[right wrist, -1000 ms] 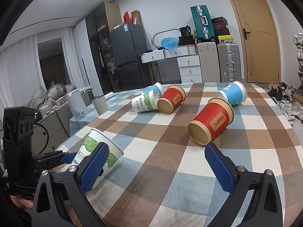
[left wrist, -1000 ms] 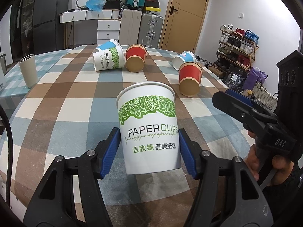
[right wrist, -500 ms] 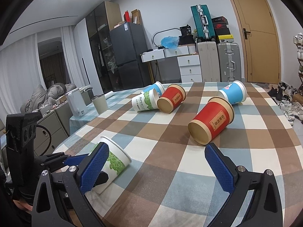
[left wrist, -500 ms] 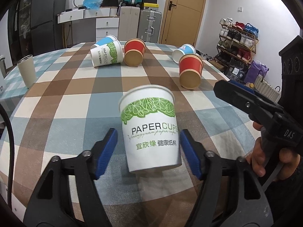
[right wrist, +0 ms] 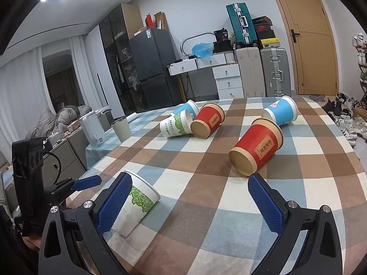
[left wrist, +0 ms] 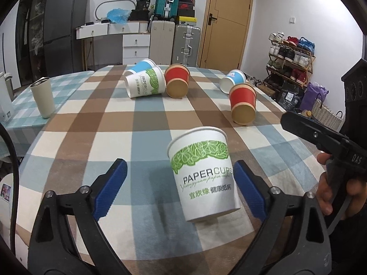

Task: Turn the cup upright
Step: 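Close the right gripper on the white cup held by the left gripper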

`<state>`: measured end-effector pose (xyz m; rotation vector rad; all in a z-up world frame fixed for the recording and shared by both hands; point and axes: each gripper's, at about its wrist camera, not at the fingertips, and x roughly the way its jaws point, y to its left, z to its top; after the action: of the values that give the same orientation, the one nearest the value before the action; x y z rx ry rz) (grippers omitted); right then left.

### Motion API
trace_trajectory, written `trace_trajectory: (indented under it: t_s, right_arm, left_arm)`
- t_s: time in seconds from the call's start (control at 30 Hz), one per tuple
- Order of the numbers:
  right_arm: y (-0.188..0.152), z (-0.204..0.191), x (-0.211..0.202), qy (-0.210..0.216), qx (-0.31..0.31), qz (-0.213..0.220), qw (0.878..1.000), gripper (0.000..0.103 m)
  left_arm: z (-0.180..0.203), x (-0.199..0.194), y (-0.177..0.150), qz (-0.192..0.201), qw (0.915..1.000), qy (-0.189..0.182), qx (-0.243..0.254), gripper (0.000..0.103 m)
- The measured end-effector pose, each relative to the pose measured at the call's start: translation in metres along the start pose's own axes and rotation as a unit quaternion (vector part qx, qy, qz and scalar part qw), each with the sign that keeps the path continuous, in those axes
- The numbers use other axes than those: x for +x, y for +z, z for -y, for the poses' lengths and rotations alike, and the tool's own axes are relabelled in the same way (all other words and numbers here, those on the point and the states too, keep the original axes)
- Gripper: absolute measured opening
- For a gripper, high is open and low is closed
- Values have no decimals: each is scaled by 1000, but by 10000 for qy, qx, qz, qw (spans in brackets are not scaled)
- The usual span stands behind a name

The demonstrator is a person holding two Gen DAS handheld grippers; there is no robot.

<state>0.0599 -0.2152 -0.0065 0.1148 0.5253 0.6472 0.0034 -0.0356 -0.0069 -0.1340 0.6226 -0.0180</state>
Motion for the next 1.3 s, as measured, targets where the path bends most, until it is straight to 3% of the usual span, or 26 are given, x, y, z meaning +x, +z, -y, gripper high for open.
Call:
trace_trajectory:
  t_s: [0.03, 0.37, 0.67, 1.0, 1.3]
  right_arm:
    - [1, -2, 0, -11, -15, -27, 10000, 103]
    - [2, -21, 14, 58, -81, -390, 9992, 103]
    - [4, -36, 40, 217, 50, -992, 9948, 103]
    - [2, -46, 75, 510, 412, -1858, 9804, 103]
    - [0, -45, 101, 863, 967, -2466, 9604, 103]
  left_arm:
    - [-5, -2, 2, 54, 10000, -43, -36, 101]
    - [-27, -24, 5, 315, 9992, -195, -178, 102]
    - [-48, -31, 2, 541, 9984, -15, -163, 102]
    - [-54, -13, -6, 544, 9984, 125, -35, 102]
    - [-59, -11, -6, 561, 9982, 146, -137, 102]
